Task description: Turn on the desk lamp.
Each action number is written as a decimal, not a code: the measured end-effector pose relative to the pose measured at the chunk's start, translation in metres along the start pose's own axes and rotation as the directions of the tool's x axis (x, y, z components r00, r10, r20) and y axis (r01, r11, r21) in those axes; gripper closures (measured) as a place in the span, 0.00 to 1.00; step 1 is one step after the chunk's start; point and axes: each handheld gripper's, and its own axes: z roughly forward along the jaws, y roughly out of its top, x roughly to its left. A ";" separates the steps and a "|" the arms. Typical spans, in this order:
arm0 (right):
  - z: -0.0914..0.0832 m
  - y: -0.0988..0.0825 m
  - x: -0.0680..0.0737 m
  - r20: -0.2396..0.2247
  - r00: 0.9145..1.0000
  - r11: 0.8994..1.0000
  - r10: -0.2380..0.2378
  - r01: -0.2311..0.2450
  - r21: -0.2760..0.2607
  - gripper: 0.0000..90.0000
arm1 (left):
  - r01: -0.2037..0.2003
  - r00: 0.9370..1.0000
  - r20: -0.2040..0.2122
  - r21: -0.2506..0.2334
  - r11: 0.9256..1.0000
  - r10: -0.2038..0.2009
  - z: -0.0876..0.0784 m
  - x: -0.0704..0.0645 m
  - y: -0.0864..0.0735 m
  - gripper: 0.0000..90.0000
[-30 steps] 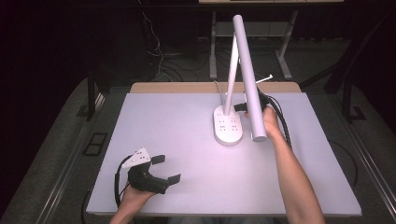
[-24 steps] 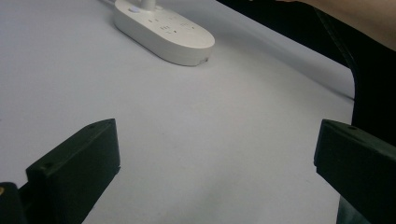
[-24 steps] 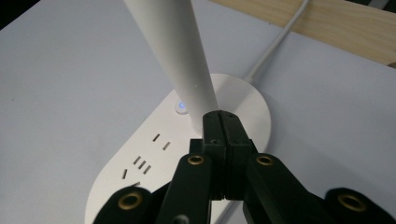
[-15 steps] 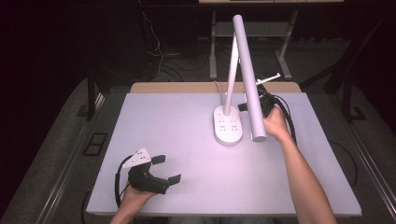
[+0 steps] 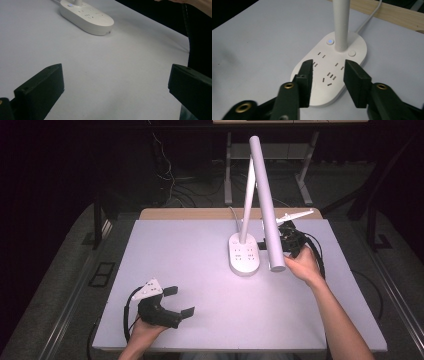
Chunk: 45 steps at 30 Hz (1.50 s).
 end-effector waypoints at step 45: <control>-0.054 -0.130 0.035 -0.071 0.997 0.995 0.016 -0.023 -0.095 0.00 | -0.007 1.000 0.001 0.012 1.000 0.007 0.002 0.000 0.000 0.00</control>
